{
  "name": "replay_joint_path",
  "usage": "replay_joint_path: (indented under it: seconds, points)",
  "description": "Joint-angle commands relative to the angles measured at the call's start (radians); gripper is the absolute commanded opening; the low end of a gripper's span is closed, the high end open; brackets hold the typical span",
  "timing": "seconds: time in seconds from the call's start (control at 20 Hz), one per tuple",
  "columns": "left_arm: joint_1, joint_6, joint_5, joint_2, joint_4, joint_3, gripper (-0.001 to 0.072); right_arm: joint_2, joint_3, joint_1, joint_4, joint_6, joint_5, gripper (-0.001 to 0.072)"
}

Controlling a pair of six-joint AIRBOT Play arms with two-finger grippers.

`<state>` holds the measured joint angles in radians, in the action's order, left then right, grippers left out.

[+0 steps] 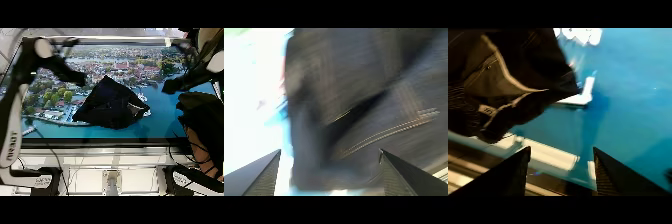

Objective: Fold the clothes and pants, and hang the long-sleeved shirts on hangers.

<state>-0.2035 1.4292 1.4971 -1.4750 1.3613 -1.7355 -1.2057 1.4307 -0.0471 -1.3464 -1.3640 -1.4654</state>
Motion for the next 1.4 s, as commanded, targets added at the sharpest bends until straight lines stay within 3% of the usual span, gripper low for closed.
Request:
replay_joint_path:
  seconds: [0.0, 0.1, 0.25, 0.45, 0.55, 0.65, 0.85, 1.05, 1.2, 1.35]
  points:
    - [0.248, 0.030, -0.001, 0.171, -0.049, 0.291, 0.0691, 0.014, -0.263, 0.002, 0.331, 0.061, 0.224, 0.0525]
    - [0.357, 0.030, -0.106, 0.290, -0.145, 0.549, 0.0691, -0.008, -0.346, -0.021, 0.460, 0.158, 0.328, 0.0562]
    - [0.443, 0.030, -0.268, 0.404, -0.355, 0.830, 0.0691, -0.105, -0.362, -0.080, 0.505, 0.179, 0.356, 0.0563]
    - [0.411, 0.030, -0.397, 0.425, -0.439, 1.056, 0.0691, -0.201, -0.362, -0.146, 0.553, 0.208, 0.352, 0.0563]
    - [0.396, 0.042, -0.525, 0.425, -0.478, 1.142, 0.0691, -0.220, -0.362, -0.169, 0.553, 0.208, 0.354, 0.0563]
    - [0.396, 0.060, -0.617, 0.425, -0.591, 1.196, 0.0691, -0.228, -0.362, -0.189, 0.554, 0.208, 0.354, 0.0563]
    - [0.343, 0.060, -0.679, 0.412, -0.711, 1.222, 0.0692, -0.225, -0.321, -0.182, 0.518, 0.204, 0.276, 0.0543]
    - [0.228, 0.091, -0.795, 0.365, -0.721, 1.222, 0.0691, -0.192, -0.201, -0.145, 0.427, 0.116, 0.168, 0.0543]
    - [0.195, 0.116, -0.832, 0.337, -0.720, 1.222, 0.0691, -0.178, -0.198, -0.159, 0.459, 0.116, 0.151, 0.0545]
    - [0.200, 0.116, -0.855, 0.338, -0.720, 1.222, 0.0691, -0.179, -0.211, -0.179, 0.400, 0.109, 0.180, 0.0545]
